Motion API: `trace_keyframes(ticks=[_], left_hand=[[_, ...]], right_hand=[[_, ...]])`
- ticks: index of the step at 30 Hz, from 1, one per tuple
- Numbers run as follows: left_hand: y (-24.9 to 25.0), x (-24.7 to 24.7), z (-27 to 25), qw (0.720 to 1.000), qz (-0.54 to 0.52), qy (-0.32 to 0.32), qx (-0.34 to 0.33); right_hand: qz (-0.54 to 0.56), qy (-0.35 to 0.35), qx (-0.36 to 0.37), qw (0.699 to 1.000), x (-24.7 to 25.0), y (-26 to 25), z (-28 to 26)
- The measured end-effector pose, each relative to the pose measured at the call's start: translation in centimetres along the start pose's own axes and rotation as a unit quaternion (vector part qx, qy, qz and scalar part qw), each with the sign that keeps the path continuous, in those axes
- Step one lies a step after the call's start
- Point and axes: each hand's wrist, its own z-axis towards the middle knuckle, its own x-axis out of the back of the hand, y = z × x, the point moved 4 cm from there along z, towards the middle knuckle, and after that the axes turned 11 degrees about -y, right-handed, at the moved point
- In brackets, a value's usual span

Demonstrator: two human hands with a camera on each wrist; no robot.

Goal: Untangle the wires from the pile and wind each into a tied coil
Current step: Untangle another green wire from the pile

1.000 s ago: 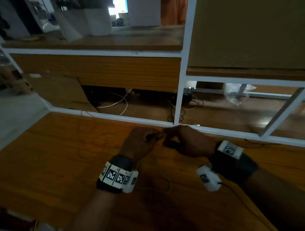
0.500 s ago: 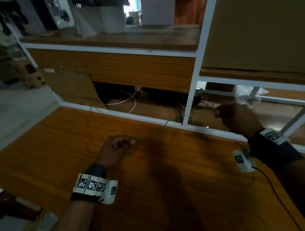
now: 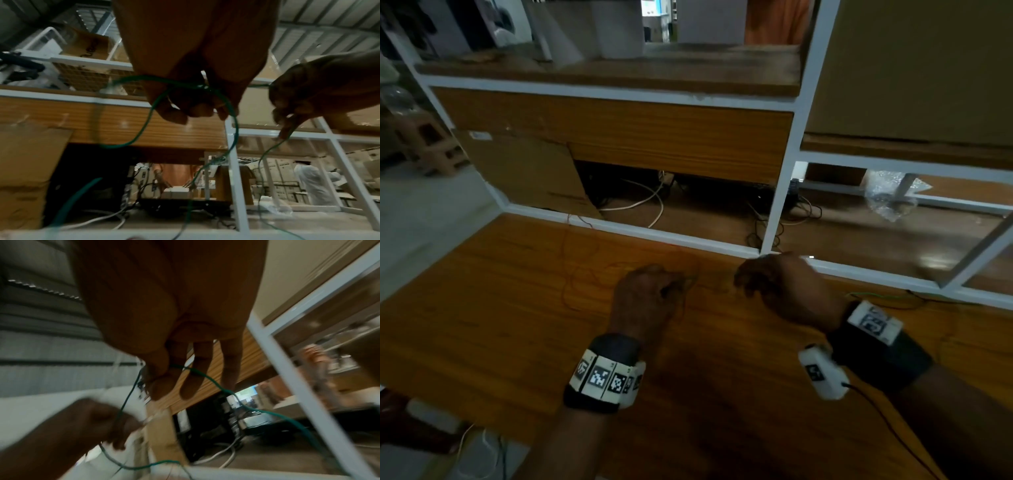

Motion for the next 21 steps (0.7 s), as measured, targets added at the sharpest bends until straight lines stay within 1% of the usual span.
trace_keyframes(ticks=[1, 3, 4, 6, 8, 10, 11, 12, 14, 15, 16, 17, 18, 19, 21], left_hand=[[-1.1, 0.3, -0.7, 0.999, 0.011, 0.042, 0.008], [-3.4, 1.2, -1.8, 0.992, -0.037, 0.110, 0.051], [-4.3, 1.4, -2.1, 0.986, -0.070, 0.119, 0.089], [-5.6, 1.2, -2.3, 0.975, -0.140, 0.089, 0.146], [-5.8, 0.9, -2.3, 0.961, -0.228, 0.033, 0.154], [-6.0, 0.6, -2.5, 0.938, -0.313, 0.009, 0.147], [-6.5, 0.4, -2.8, 0.915, -0.375, 0.018, 0.146], [-6.5, 0.4, -3.1, 0.879, -0.455, 0.039, 0.136], [-6.5, 0.9, -3.5, 0.780, -0.610, 0.103, 0.096], [-6.4, 1.3, -3.6, 0.738, -0.655, 0.130, 0.093], [-6.5, 1.7, -3.6, 0.723, -0.665, 0.150, 0.112], [-6.7, 2.3, -3.6, 0.749, -0.625, 0.165, 0.146], [-6.8, 2.6, -3.6, 0.785, -0.565, 0.171, 0.189], [-7.0, 2.7, -3.5, 0.796, -0.544, 0.157, 0.214], [-6.6, 2.3, -3.2, 0.798, -0.549, 0.097, 0.230]], right_hand=[[0.020, 0.036, -0.015, 0.999, 0.9, 0.7, -0.7], [0.045, 0.082, -0.038, 0.995, 2.1, 2.2, -2.1], [0.045, 0.087, -0.043, 0.994, 2.3, 2.7, -2.7], [0.029, 0.081, -0.056, 0.995, 1.9, 3.3, -3.6], [0.028, 0.096, -0.065, 0.993, 1.4, 4.1, -4.1], [0.034, 0.126, -0.090, 0.987, 1.3, 5.1, -4.5], [0.032, 0.137, -0.107, 0.984, 1.3, 5.7, -4.8], [0.029, 0.145, -0.119, 0.982, 1.4, 6.0, -5.3], [0.029, 0.150, -0.132, 0.979, 1.4, 6.3, -6.5], [0.029, 0.150, -0.134, 0.979, 1.3, 6.5, -7.1], [0.027, 0.150, -0.138, 0.979, 1.3, 6.8, -7.6], [0.019, 0.151, -0.150, 0.977, 1.2, 7.1, -8.1], [0.012, 0.152, -0.165, 0.974, 1.2, 7.4, -8.5], [-0.008, 0.152, -0.189, 0.970, 1.0, 8.0, -8.8], [-0.053, 0.135, -0.248, 0.958, 0.6, 9.0, -9.1]])
